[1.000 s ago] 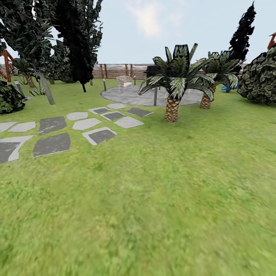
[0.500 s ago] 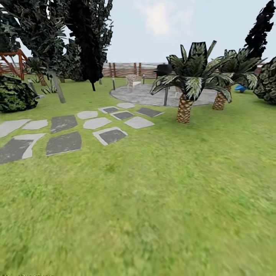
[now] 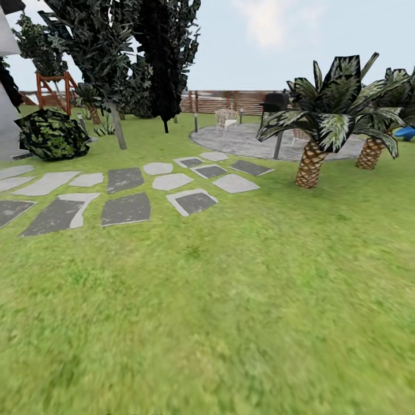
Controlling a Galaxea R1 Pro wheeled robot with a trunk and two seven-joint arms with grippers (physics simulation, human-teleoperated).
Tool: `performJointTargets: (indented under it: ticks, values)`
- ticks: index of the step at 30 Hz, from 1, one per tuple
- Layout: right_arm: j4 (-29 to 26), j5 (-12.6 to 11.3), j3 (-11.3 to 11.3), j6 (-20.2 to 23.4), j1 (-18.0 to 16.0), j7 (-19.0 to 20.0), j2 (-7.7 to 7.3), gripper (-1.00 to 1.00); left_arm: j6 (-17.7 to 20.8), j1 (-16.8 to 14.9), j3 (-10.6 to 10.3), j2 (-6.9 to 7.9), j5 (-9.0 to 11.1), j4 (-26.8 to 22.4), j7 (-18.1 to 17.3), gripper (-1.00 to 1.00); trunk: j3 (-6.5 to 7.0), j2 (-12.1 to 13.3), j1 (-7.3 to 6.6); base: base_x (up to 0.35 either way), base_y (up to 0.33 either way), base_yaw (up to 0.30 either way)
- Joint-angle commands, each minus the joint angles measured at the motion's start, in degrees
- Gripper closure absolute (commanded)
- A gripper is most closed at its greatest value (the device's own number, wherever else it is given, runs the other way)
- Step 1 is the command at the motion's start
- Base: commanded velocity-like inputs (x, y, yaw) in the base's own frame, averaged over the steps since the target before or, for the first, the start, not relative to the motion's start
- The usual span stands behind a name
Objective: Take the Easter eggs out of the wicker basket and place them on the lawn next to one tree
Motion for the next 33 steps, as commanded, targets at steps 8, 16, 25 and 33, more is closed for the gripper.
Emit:
performJointTargets:
  ticks: [8, 16, 25, 33]
  values:
    - [-0.2, -0.3, 0.4, -0.1, 0.0, -0.1, -0.06, -1.0, -0.1, 0.0, -0.1, 0.02, 0.0, 0.0, 0.0, -1.0, -0.52, 0.0, 0.01, 0.015, 0.316, 0.208]
    - [-0.3, -0.3, 0.3, -0.1, 0.0, -0.1, -0.1, -1.0, -0.1, 0.0, -0.1, 0.02, 0.0, 0.0, 0.0, -1.0, -0.69, 0.0, 0.01, 0.018, 0.317, 0.062]
    - [-0.2, -0.3, 0.3, -0.1, 0.0, -0.1, -0.05, -1.0, -0.1, 0.0, -0.1, 0.0, 0.0, 0.0, 0.0, -1.0, -0.71, 0.0, 0.01, 0.069, 0.317, 0.005]
    - [-0.2, -0.3, 0.3, -0.1, 0.0, -0.1, -0.02, -1.0, -0.1, 0.0, -0.1, 0.0, 0.0, 0.0, 0.0, -1.0, -0.86, 0.0, 0.01, 0.076, 0.318, 0.053]
